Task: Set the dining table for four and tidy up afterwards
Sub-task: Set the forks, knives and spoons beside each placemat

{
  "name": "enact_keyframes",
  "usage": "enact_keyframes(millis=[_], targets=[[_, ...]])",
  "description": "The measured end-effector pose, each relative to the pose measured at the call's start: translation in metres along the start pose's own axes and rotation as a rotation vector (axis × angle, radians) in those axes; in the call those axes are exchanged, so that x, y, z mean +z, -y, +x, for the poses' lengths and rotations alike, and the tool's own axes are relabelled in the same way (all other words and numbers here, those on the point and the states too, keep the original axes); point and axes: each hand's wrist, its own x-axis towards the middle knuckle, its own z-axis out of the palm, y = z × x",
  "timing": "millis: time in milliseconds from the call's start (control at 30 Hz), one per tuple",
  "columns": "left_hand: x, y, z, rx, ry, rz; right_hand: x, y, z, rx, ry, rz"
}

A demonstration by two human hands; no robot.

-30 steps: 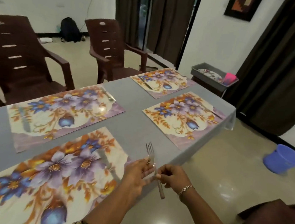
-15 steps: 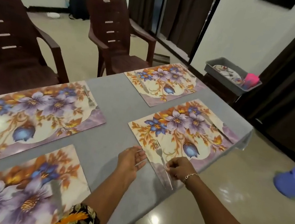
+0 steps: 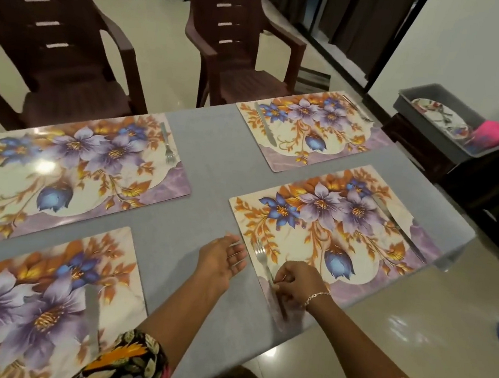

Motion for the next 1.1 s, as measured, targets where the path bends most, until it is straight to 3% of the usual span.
enact_keyframes(millis=[167,300,667,800,1100], targets=[[0.004,0.006,0.002,-0.011,-0.003,0.002,0.000,0.000,0.001,-0.174,0.044,-0.073],[0.005,0.008,0.005,-0.008,-0.016,0.000,-0.002,-0.003,0.006,-0.326,0.138,-0.298],[0.025,0.014,0.011,0.017,-0.038,0.003,0.001,-0.005,0.015,-0.387,0.158,-0.343],[0.044,0.016,0.011,0.068,-0.041,0.029,-0.002,-0.016,0.014,-0.387,0.117,-0.191],[0.149,0.043,0.020,0.083,0.080,0.132,-0.065,-0.113,0.009,-0.224,-0.207,0.198]])
